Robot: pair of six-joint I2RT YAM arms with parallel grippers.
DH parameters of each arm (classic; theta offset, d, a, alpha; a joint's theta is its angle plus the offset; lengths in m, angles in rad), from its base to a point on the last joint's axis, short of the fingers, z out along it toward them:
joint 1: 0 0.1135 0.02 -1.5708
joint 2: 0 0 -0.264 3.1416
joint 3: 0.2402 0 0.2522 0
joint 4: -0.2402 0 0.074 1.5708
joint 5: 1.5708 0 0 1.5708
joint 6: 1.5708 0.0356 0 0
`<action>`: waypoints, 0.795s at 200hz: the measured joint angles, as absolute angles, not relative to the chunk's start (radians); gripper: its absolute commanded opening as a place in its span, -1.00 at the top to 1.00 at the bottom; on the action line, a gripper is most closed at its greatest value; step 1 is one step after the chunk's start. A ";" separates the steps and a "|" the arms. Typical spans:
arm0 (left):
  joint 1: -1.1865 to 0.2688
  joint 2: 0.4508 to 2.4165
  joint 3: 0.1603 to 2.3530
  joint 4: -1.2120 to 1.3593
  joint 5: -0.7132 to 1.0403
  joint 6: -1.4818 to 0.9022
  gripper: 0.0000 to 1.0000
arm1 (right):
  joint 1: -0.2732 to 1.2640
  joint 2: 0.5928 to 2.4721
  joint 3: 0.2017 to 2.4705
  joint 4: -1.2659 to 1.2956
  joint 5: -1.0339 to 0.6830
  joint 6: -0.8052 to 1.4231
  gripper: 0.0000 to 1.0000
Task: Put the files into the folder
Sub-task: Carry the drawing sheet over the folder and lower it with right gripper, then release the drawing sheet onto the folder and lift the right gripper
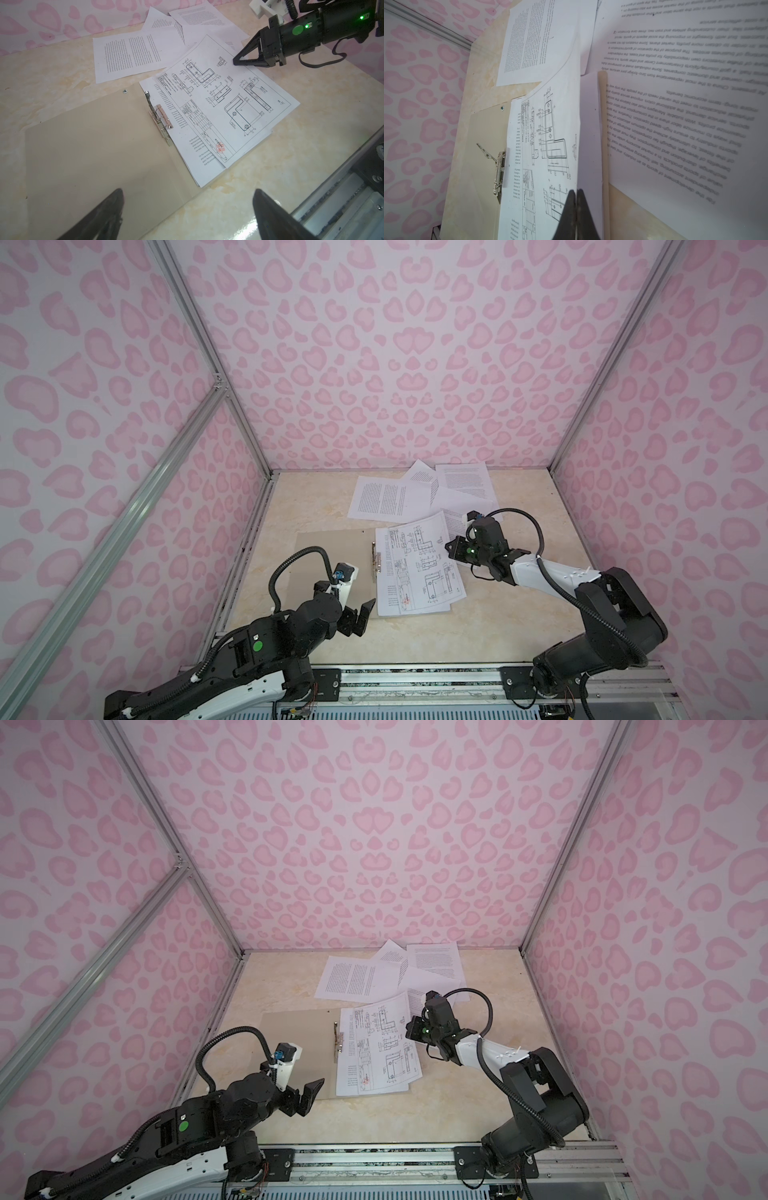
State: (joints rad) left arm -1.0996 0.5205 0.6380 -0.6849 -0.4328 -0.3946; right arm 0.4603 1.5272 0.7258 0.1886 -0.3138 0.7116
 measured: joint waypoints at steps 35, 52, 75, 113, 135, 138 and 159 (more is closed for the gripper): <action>-1.099 0.514 0.640 -0.686 -0.423 -0.395 -0.95 | 0.481 1.550 0.722 0.248 -0.279 0.753 1.00; -1.099 0.494 0.640 -0.685 -0.423 -0.395 -0.95 | 0.496 1.562 0.709 0.268 -0.262 0.773 1.00; -1.099 0.485 0.640 -0.685 -0.423 -0.395 -0.95 | 0.524 1.579 0.701 0.289 -0.258 0.804 1.00; -1.099 0.485 0.640 -0.685 -0.423 -0.394 -0.95 | 0.548 1.601 0.701 0.316 -0.243 0.840 1.00; -1.099 0.488 0.640 -0.685 -0.419 -0.394 -0.95 | 0.556 1.608 0.702 0.316 -0.239 0.853 1.00; -1.099 0.488 0.640 -0.685 -0.419 -0.394 -0.95 | 0.558 1.608 0.703 0.316 -0.238 0.853 1.00; -1.099 0.488 0.640 -0.685 -0.417 -0.393 -0.95 | 0.564 1.618 0.712 0.324 -0.237 0.854 1.00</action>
State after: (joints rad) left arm -1.0988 0.4885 0.6395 -0.6849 -0.4168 -0.3931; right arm 0.5640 1.6176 0.7120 0.3237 -0.2371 0.8536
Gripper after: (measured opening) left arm 0.976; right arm 0.064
